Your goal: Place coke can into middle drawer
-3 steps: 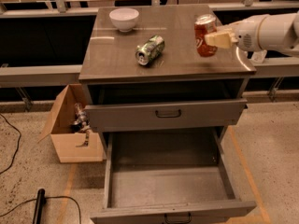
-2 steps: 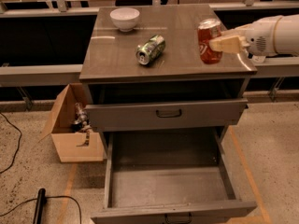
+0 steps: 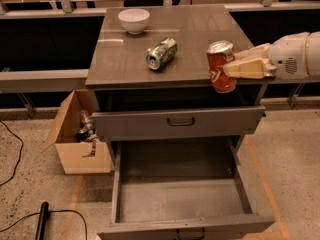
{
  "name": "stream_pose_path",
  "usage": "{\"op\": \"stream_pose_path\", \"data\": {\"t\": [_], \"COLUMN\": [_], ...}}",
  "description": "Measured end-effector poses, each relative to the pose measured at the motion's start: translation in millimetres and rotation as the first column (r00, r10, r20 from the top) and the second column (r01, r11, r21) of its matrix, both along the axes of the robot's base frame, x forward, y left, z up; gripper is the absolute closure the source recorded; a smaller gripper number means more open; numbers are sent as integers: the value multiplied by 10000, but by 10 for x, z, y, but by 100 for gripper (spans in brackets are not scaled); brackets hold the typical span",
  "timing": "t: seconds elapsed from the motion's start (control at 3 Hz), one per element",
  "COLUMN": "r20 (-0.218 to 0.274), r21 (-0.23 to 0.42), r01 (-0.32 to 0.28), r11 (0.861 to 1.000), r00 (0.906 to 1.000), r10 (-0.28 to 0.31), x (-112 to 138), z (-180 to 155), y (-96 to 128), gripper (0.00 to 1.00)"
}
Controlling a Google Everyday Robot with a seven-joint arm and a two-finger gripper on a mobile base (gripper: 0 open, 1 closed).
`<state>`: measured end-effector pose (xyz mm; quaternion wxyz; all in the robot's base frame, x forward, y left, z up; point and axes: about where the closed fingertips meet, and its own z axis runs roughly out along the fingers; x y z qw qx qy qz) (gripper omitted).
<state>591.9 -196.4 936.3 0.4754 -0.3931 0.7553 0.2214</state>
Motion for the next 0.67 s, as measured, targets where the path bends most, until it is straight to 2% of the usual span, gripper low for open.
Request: {"op": "stream_pose_path", "data": {"t": [0.33,0.67], "r20": [-233,-322], "r21": [-646,-607], "r01": [-919,-928], "r11": [9937,9938], "r00": [9956,9953], "r10": [906,910], "x": [-234,-252], "z": [-340,-381], "y": [88,104], "gripper": [100,100]}}
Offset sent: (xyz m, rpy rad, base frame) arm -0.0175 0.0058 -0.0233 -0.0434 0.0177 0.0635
